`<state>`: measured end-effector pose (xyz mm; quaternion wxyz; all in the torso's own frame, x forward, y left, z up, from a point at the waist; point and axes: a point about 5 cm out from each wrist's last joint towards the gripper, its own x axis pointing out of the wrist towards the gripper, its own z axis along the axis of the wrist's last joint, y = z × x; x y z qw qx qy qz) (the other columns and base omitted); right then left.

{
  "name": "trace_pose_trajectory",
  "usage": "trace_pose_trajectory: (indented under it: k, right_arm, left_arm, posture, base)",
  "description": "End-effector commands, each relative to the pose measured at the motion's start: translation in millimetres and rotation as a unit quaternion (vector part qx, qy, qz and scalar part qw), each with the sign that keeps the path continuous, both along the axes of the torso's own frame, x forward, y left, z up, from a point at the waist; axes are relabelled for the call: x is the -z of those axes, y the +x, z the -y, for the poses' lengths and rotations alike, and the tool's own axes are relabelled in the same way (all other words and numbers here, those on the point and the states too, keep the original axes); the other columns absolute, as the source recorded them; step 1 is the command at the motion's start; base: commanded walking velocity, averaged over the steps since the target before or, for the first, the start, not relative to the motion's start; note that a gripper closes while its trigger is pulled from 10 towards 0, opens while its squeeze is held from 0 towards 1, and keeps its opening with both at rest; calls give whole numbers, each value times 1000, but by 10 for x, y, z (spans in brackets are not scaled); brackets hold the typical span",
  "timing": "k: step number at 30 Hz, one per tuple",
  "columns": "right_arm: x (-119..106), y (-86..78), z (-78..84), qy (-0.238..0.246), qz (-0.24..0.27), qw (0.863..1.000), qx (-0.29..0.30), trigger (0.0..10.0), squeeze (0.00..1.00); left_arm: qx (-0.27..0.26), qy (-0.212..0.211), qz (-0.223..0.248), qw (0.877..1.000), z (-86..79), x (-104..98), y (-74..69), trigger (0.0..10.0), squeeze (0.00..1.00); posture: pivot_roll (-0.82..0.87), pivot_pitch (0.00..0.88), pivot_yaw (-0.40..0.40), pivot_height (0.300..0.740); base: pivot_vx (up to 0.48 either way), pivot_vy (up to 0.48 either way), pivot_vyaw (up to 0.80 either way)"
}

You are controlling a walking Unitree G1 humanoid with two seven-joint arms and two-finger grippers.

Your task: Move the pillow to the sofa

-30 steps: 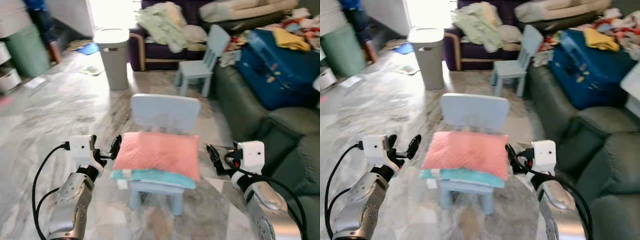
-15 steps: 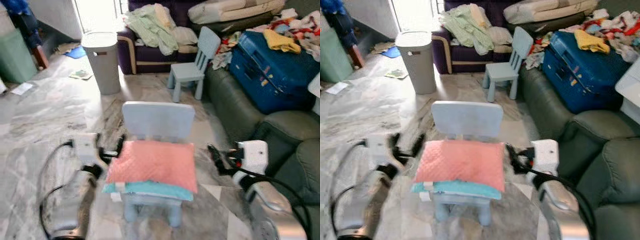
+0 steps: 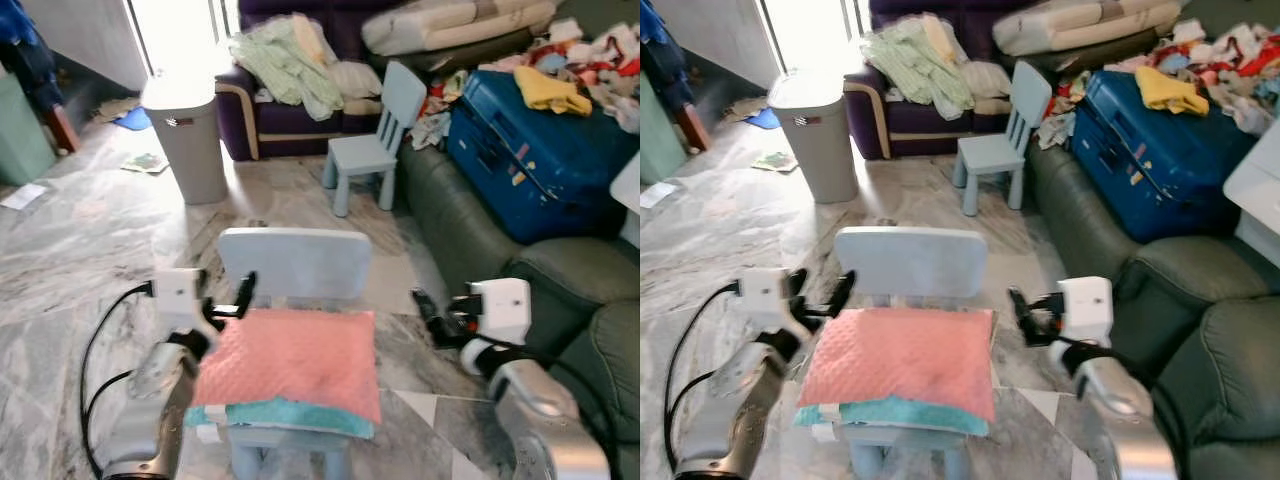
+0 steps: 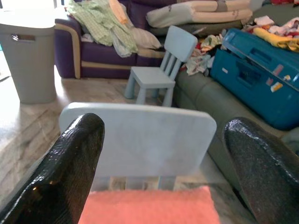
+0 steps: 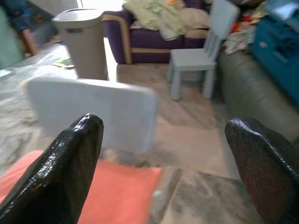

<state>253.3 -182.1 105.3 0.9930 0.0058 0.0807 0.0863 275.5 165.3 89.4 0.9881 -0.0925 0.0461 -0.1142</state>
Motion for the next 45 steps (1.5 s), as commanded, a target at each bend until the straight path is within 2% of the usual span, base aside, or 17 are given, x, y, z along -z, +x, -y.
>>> trace_pose_trajectory:
  k: [1,5,9,12,15,18,22,24,25,28,30,31,33,45]
  right_arm:
    - [-4,13,-66,11,-1,1000,-12,10000,0]
    - [27,24,-67,11,-8,1000,-16,10000,0]
    - [77,32,-71,-7,-9,1000,-11,10000,0]
    - [91,19,-102,20,-9,999,-23,10000,0]
    - [121,21,-77,-19,-13,1000,-10,10000,0]
    - [141,10,-94,0,-26,999,-24,10000,0]
    - [98,13,-115,16,-17,999,-31,10000,0]
    - [86,11,-113,21,-13,999,-30,10000,0]
    - [94,-11,-94,16,-11,999,-31,10000,0]
    - [130,-74,-39,11,-17,999,-27,10000,0]
    - [205,-203,93,11,-35,999,-7,10000,0]
    - [205,-203,93,11,-35,999,-7,10000,0]
    - [245,-307,142,7,-45,999,0,10000,0]
    - [283,-421,100,3,-54,998,-17,10000,0]
  left_arm:
    - [-11,9,5,1000,-118,-44,-4,10000,0]
    - [-14,8,10,1000,-123,-54,-7,10000,0]
    - [-46,31,7,998,-175,-48,9,10000,0]
    - [-66,39,0,997,-210,-33,14,10000,0]
    - [-87,42,-7,995,-247,-19,20,10000,0]
    - [-103,50,-11,993,-286,-5,24,10000,0]
    - [-105,62,-10,993,-313,10,-6,10000,0]
    - [-101,74,-11,992,-328,37,-45,10000,0]
    - [-89,91,-14,992,-353,100,-136,10000,0]
    - [-78,102,-26,991,-381,170,-267,10000,0]
    - [-63,109,-43,991,-422,244,-473,10000,0]
    - [-63,109,-43,991,-422,244,-473,10000,0]
    - [-64,113,-55,990,-456,281,-578,10000,0]
    - [-51,112,-59,991,-451,273,-631,10000,0]
  posture:
    - [-80,0,8,740]
    - [-80,0,8,740]
    - [-75,0,6,740]
    - [-75,0,7,740]
    - [-73,0,8,740]
    - [-72,0,7,740]
    - [-63,3,4,740]
    - [-57,10,3,740]
    - [-52,18,3,740]
    - [-46,33,1,740]
    - [-40,55,3,740]
    - [-40,55,3,740]
    - [-40,76,5,740]
    - [-41,122,-2,740]
  base:
    - [0,0,0]
    - [0,0,0]
    - [0,0,0]
    - [0,0,0]
    - [0,0,0]
    - [0,0,0]
    - [0,0,0]
    - [0,0,0]
    - [0,0,0]
    - [0,0,0]
    - [0,0,0]
    - [0,0,0]
    - [0,0,0]
    - [0,0,0]
